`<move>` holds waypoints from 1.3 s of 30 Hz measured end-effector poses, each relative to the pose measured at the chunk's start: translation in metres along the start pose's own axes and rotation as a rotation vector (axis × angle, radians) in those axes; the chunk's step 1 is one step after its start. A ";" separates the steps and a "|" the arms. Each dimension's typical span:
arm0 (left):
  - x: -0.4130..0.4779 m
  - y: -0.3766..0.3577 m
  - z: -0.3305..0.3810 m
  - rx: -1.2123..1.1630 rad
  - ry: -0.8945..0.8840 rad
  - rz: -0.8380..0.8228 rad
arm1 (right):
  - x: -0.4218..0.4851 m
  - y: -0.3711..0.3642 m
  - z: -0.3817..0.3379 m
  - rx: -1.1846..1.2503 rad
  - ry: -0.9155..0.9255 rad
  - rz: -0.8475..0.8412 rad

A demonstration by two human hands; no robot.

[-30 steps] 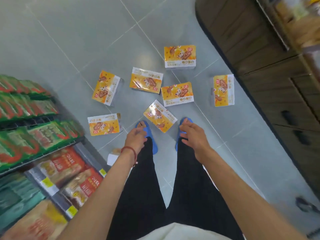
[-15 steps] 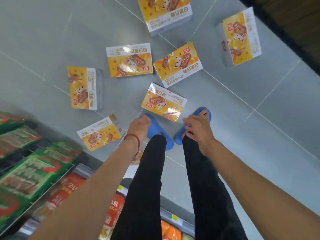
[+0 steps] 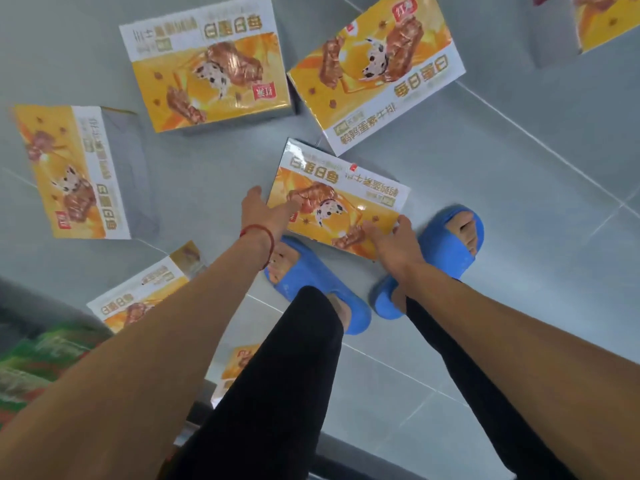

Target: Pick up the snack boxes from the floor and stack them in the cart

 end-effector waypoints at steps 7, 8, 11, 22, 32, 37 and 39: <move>0.028 0.000 -0.008 0.171 -0.062 -0.026 | 0.030 -0.014 0.017 0.000 0.085 -0.021; 0.024 0.001 -0.009 0.181 -0.057 -0.024 | 0.027 -0.013 0.017 0.005 0.096 -0.024; 0.005 0.006 -0.006 0.136 -0.067 0.013 | 0.013 -0.008 0.016 0.016 0.114 -0.050; -0.035 0.006 -0.001 0.076 -0.029 0.120 | -0.015 0.023 -0.024 -0.025 0.013 0.069; 0.008 -0.006 0.024 -0.191 -0.094 0.242 | 0.031 0.031 -0.046 0.066 0.162 0.164; 0.006 0.000 0.027 -0.118 -0.128 0.165 | 0.027 0.032 -0.047 0.031 0.195 0.105; -0.006 0.002 0.029 -0.112 -0.127 0.133 | 0.015 0.032 -0.048 0.023 0.183 0.093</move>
Point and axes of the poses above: each hand's wrist, its own x-axis towards the middle knuckle, its own y-axis out of the back of the hand, z = x × y, the point moved 7 cm from there along x, towards the middle knuckle, and after that the axes turned 14 degrees about -z, right-handed, at the moved point
